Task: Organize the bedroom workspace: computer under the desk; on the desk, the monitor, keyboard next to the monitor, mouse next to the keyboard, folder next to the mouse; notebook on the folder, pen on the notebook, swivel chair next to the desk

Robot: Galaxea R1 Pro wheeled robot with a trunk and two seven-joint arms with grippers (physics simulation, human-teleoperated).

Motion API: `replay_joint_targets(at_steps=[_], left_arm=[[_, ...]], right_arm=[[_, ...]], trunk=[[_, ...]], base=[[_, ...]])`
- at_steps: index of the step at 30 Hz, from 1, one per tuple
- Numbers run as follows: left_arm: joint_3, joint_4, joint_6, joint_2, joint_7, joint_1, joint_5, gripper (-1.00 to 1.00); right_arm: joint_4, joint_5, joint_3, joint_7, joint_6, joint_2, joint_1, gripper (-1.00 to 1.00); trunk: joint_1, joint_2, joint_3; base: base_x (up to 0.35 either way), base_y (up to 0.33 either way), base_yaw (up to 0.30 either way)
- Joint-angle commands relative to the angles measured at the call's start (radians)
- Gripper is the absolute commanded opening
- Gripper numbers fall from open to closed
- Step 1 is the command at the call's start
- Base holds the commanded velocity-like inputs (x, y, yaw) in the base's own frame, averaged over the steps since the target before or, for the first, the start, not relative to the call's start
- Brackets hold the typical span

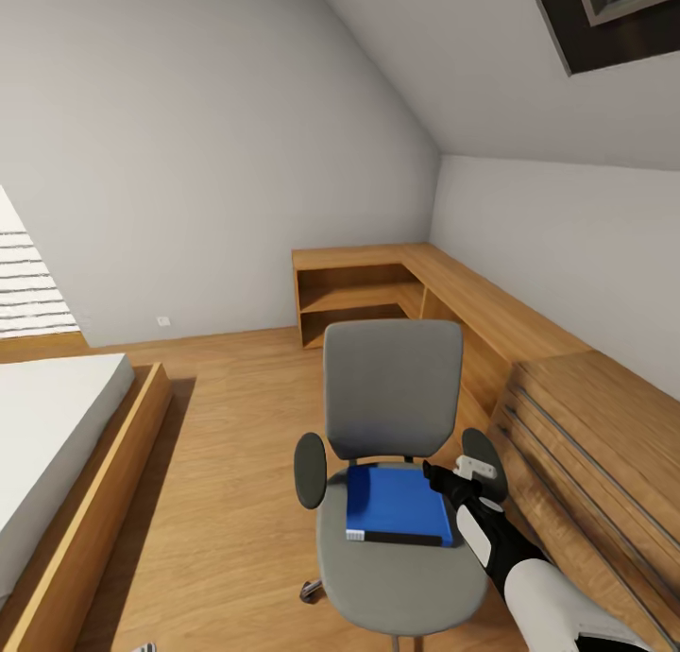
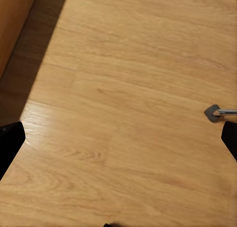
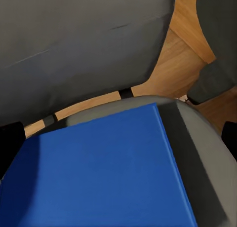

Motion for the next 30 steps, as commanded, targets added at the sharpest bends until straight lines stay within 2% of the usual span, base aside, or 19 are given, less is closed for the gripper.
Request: replay_joint_targets(at_steps=[1,12,15,18,23,27,30], left_arm=[[0.004,0.001,-0.002,0.000,-0.009,-0.001,0.009,1.00],[-0.003,-0.005,0.006,-0.002,-0.003,-0.001,0.006,1.00],[-0.005,-0.046,0.016,-0.001,-0.003,-0.001,0.004,1.00],[-0.008,-0.125,0.076,-0.003,-0.003,-0.001,0.001,1.00],[-0.013,-0.295,0.310,-0.005,0.001,-0.001,0.002,1.00],[-0.016,-0.416,0.400,-0.005,0.000,0.000,0.004,1.00],[-0.020,-0.472,0.430,-0.008,-0.001,-0.001,0.005,1.00]], right_arm=[[0.001,-0.010,0.001,-0.002,-0.004,0.000,-0.001,1.00],[0.005,-0.010,0.001,-0.004,0.000,0.001,-0.001,1.00],[0.006,-0.011,0.001,-0.005,0.002,0.001,-0.001,1.00],[0.006,-0.010,0.002,-0.003,0.002,0.001,-0.001,1.00],[0.006,-0.009,0.002,-0.003,0.004,0.000,-0.001,1.00],[0.006,-0.008,0.002,-0.006,0.007,0.000,-0.001,1.00],[0.006,-0.008,0.002,-0.006,0.018,-0.001,-0.001,1.00]], trunk=[[0.004,-0.008,-0.004],[0.046,-0.085,-0.039],[0.058,-0.106,-0.048],[0.069,-0.127,-0.057],[0.088,-0.162,-0.073],[0.104,-0.190,-0.086],[0.115,-0.211,-0.095]], base=[[0.000,0.000,0.000],[0.000,0.000,0.000],[0.000,0.000,0.000],[0.000,0.000,0.000],[0.000,0.000,0.000],[0.000,0.000,0.000],[0.000,0.000,0.000]])
